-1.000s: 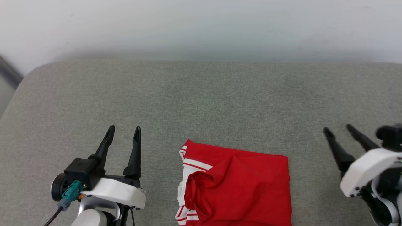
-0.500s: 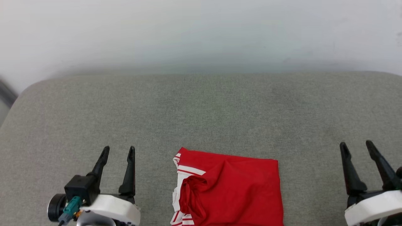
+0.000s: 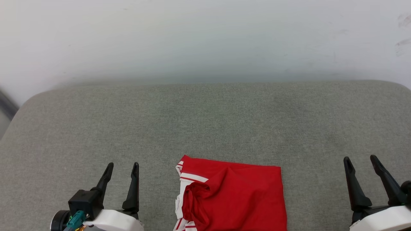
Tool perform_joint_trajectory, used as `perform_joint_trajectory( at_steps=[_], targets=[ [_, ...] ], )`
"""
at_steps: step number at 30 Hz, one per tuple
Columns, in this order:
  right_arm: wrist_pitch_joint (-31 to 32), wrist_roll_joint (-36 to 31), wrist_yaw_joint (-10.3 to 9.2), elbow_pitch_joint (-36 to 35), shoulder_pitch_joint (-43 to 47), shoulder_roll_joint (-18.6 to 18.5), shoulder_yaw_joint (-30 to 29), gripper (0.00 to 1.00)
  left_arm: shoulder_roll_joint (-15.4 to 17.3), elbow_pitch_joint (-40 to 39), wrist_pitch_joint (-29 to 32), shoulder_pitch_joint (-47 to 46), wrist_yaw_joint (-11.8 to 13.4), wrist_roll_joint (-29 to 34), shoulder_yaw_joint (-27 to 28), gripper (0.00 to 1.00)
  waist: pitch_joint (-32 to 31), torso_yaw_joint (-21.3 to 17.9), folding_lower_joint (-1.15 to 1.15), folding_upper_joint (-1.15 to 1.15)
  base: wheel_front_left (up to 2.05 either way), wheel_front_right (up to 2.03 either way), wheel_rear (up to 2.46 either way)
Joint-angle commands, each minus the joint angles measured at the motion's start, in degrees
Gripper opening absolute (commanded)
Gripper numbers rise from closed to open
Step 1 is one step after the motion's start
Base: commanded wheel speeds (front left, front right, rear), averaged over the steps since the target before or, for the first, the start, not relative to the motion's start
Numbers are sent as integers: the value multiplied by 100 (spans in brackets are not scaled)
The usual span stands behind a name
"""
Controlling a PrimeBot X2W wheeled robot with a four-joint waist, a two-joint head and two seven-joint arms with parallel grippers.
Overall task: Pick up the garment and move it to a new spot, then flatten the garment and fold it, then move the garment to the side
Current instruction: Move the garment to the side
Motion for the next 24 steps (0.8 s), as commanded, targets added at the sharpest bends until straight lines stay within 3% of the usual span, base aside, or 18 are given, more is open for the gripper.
perform_joint_trajectory(
  at_steps=[1,10,19,24],
  targets=[
    [-16,-42,-2,-65,49,14,12,100,-2,-12,-28,42,17,-3,23,100,8,-3,0,0,0,0,0],
    [705,472,-2,169,118,17,-315,100,-3,-93,-54,-74,54,17,240,100,85,35,0,0,0,0,0],
    [3077,1827,-2,990,-214,-425,-1217,100,-194,-169,-72,-218,-18,115,481,100,281,350,0,0,0,0,0],
    [4834,2194,-2,1423,-498,-304,-1630,100,-349,-188,-73,-337,-159,256,594,100,460,610,0,0,0,0,0]
  ],
)
